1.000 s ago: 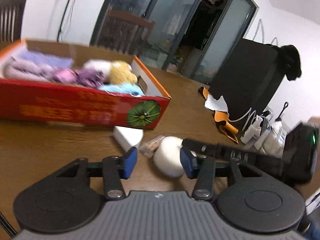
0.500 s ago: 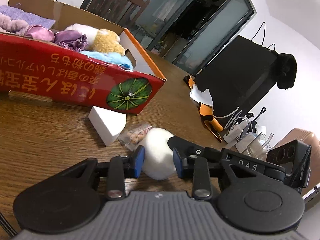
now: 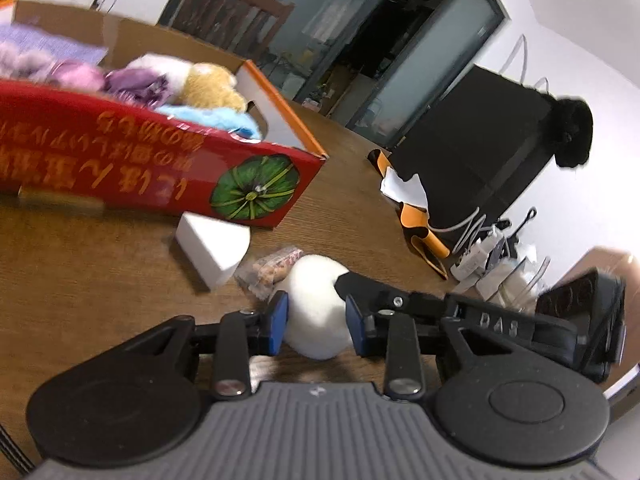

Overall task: Organize soft objects
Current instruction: 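Lift the white round sponge with the left tool over the box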

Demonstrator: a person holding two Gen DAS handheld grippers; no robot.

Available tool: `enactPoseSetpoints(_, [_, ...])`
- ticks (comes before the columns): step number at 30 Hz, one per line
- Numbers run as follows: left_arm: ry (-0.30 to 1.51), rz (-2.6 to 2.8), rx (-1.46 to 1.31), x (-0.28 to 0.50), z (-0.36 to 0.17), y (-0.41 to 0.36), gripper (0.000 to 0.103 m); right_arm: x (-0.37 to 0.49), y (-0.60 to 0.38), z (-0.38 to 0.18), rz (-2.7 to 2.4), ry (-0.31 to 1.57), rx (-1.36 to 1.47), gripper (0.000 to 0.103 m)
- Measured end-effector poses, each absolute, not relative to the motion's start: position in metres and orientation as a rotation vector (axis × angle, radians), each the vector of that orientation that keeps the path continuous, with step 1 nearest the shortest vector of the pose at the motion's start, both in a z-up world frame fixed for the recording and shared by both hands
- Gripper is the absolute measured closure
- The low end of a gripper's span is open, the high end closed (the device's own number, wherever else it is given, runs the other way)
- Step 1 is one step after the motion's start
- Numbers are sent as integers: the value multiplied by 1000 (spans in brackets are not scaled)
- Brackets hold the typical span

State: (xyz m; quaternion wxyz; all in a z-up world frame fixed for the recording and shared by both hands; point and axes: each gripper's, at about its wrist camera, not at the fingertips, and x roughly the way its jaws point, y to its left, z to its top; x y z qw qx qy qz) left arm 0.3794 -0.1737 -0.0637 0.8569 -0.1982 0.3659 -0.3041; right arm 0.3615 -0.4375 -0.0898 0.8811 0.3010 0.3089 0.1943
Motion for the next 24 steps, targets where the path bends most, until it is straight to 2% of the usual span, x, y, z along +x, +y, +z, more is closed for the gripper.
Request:
enactPoseSetpoints(9, [696,-657,-505,268,-41,-118,72,246,-384,-51,399,569,530,83])
enactPoseSetpoints(13, [642,-642,-508,242,-24,-88,72,221,-352,-29,432,549,475,83])
enactPoseSetpoints(19, [533,-632,-532,271,10,-48,72,248,-317,9,485,493,421,83])
enactPoseSetpoints(24, [481,-635,-489,349,45,-31,72,323,-297,44,513,456,365,83])
